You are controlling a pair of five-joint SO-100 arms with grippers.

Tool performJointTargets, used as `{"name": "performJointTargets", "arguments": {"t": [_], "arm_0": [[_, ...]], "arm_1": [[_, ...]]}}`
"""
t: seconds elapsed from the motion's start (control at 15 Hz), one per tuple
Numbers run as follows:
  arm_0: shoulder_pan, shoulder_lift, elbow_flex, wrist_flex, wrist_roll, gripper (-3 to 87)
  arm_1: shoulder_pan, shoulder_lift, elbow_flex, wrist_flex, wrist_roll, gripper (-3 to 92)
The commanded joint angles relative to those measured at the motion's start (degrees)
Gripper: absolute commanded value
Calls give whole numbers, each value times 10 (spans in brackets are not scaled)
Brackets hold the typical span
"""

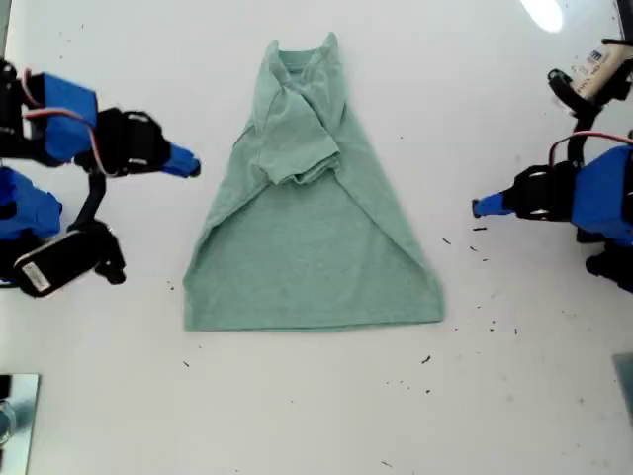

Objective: Fold t shirt

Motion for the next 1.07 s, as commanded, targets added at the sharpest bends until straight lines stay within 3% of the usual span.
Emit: {"name": "performJointTargets", "arguments": {"t": [0.0,0.13,0.27,0.53,0.67,0.73,0.8,0.93,1.0], "arm_0": [[34,290,230,13,-57,-3],[74,307,249,11,-86,-3],[73,279,247,2,-91,-3],[67,309,250,8,-86,-3],[64,316,251,10,-84,-3],[64,317,251,10,-83,-3],[64,318,252,10,-81,-3],[65,318,252,10,-80,-3],[65,318,253,9,-80,-3]], "arm_1": [[2,4,36,-5,-12,27],[9,4,28,-12,-34,27],[10,-18,-86,38,-49,27],[-87,-506,-602,183,-105,27],[-132,-699,-776,231,-155,25],[-156,-756,-825,220,-176,79],[-164,-795,-853,226,-169,195],[-187,-817,-855,217,-141,293],[-200,-819,-841,215,-121,298]]}}
